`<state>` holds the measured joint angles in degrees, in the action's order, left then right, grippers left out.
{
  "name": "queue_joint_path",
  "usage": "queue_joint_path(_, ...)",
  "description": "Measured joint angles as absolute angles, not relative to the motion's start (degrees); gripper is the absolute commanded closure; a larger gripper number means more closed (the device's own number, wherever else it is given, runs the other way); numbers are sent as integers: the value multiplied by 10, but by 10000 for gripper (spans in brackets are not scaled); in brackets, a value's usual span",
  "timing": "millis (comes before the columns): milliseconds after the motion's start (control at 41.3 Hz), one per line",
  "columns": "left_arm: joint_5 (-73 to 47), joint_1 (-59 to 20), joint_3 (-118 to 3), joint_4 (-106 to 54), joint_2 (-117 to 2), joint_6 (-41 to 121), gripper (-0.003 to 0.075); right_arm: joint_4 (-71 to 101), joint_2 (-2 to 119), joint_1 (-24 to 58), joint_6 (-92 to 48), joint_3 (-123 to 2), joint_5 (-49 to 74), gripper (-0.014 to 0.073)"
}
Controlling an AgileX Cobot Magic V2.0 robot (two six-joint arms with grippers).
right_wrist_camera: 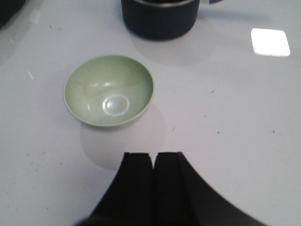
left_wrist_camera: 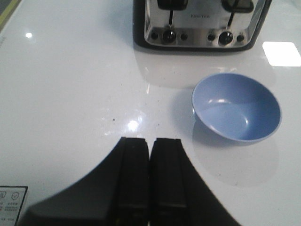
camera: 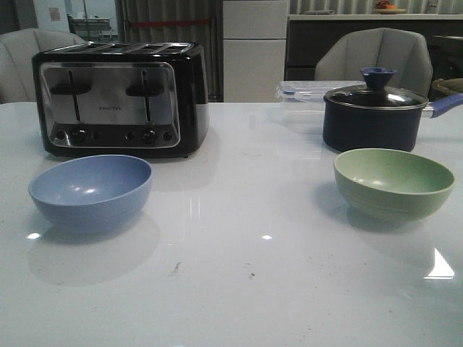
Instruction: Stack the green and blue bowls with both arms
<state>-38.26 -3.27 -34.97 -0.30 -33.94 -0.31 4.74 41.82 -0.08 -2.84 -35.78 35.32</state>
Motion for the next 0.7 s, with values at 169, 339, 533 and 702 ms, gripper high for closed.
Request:
queue_joint_path(169,-386,-33,-348,-3,-360,0,498,46,485,-1,-28,-358,363,403)
queue_joint_path(339,-384,-33,-348,0,-364,0,199,46,551,-1,-28,-358,350,113)
queue_joint_path(533,-384,-33,-348,0,-364,0,190,46,627,-1,-28,-371,294,95)
queue_joint_path(702,-384,-33,-348,3,-364,0,190,51,708,-1,-27,-425,270,95)
